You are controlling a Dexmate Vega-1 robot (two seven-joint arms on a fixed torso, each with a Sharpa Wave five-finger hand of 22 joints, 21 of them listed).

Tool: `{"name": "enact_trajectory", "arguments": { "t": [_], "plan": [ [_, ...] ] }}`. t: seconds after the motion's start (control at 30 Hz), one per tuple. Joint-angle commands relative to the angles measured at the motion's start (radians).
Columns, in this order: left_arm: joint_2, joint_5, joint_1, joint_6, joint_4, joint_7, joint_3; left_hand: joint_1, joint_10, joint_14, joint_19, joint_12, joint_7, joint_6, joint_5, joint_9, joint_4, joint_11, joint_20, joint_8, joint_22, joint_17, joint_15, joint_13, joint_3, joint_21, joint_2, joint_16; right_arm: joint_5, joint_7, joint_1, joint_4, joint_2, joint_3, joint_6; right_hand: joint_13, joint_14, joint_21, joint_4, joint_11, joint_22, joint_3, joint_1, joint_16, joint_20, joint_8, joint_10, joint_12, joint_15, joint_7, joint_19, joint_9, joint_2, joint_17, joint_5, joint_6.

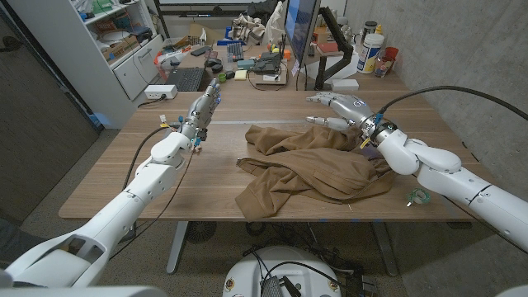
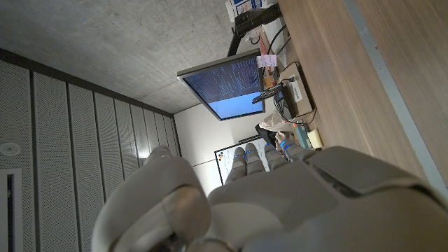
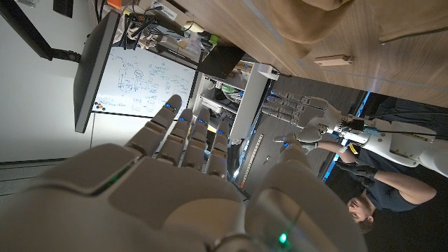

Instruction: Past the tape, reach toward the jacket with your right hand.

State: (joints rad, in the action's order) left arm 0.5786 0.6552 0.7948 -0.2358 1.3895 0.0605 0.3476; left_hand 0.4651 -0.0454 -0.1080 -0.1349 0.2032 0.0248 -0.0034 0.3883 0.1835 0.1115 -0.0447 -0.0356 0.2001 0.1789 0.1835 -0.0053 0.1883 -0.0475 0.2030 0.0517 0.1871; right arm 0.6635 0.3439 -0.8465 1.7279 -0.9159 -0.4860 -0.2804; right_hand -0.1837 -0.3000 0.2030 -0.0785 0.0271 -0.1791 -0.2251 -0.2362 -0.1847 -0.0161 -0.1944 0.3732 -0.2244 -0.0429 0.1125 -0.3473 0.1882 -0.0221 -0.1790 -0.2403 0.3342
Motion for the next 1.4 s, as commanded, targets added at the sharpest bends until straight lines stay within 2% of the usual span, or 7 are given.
{"name": "enact_trajectory", "arguments": {
  "t": [0.03, 0.47, 0.73, 0.8, 1.4],
  "plan": [
    [0.007, 0.0, 0.0, 0.002, 0.005, 0.006, -0.002, -0.002, -0.006, -0.01, -0.005, 0.0, 0.004, 0.009, -0.002, 0.003, 0.0, -0.003, -0.011, 0.001, 0.004, 0.002, -0.004, 0.002, -0.005, -0.002, 0.01, 0.001, 0.012, -0.019, -0.004, 0.015, -0.011, -0.01, 0.035, -0.003, 0.001, -0.006, -0.001, 0.003, -0.003, 0.001, -0.001, -0.003, 0.0, -0.006, 0.006, 0.004, -0.012, 0.001, 0.008, 0.004, 0.013, -0.004, -0.006, 0.012],
    [0.01, 0.001, 0.002, 0.002, 0.009, 0.008, -0.004, -0.002, -0.008, -0.012, -0.008, -0.001, 0.003, 0.008, -0.002, 0.003, 0.0, -0.005, -0.008, 0.0, 0.004, 0.002, -0.004, 0.002, -0.007, -0.002, 0.011, 0.001, 0.019, -0.041, -0.003, 0.018, -0.017, -0.022, 0.064, -0.003, 0.0, -0.007, -0.001, 0.015, -0.003, 0.003, 0.001, -0.003, -0.006, -0.008, 0.005, 0.006, -0.015, 0.005, 0.012, 0.004, 0.014, -0.004, -0.007, 0.019],
    [0.021, 0.002, 0.014, 0.001, 0.025, 0.004, -0.011, -0.002, -0.011, -0.025, -0.014, -0.002, 0.004, 0.008, -0.003, 0.003, 0.0, -0.005, -0.004, 0.0, 0.004, 0.002, 0.001, 0.002, -0.009, -0.004, 0.013, -0.004, 0.021, -0.062, 0.006, 0.014, -0.014, -0.036, 0.072, -0.002, 0.0, -0.007, -0.001, 0.008, -0.004, 0.004, 0.001, -0.002, -0.01, -0.011, 0.02, 0.0, -0.014, 0.008, 0.014, 0.004, 0.015, -0.004, -0.007, 0.029],
    [0.025, 0.001, 0.017, 0.004, 0.032, 0.0, -0.013, -0.002, -0.012, -0.026, -0.015, -0.002, 0.004, 0.008, -0.003, 0.003, 0.0, -0.004, -0.004, 0.0, 0.004, 0.002, 0.0, 0.002, -0.01, -0.005, 0.013, -0.004, 0.022, -0.069, 0.009, 0.013, -0.013, -0.04, 0.075, -0.002, 0.0, -0.007, -0.001, 0.014, -0.004, 0.004, 0.001, -0.002, -0.009, -0.011, 0.02, 0.0, -0.015, 0.01, 0.014, 0.004, 0.015, -0.004, -0.007, 0.031],
    [0.027, -0.001, 0.025, 0.004, 0.043, -0.003, -0.013, -0.001, -0.011, -0.028, -0.02, -0.001, 0.006, 0.013, -0.003, 0.003, 0.0, -0.005, -0.001, 0.001, 0.004, 0.003, 0.001, 0.002, -0.013, -0.005, 0.016, -0.002, 0.025, -0.097, 0.015, -0.007, -0.007, -0.068, 0.107, -0.002, -0.005, -0.006, -0.001, 0.012, -0.004, 0.005, 0.003, -0.004, -0.008, -0.012, 0.024, 0.0, -0.011, 0.011, 0.013, 0.004, 0.018, -0.004, -0.008, 0.038]
  ]
}}
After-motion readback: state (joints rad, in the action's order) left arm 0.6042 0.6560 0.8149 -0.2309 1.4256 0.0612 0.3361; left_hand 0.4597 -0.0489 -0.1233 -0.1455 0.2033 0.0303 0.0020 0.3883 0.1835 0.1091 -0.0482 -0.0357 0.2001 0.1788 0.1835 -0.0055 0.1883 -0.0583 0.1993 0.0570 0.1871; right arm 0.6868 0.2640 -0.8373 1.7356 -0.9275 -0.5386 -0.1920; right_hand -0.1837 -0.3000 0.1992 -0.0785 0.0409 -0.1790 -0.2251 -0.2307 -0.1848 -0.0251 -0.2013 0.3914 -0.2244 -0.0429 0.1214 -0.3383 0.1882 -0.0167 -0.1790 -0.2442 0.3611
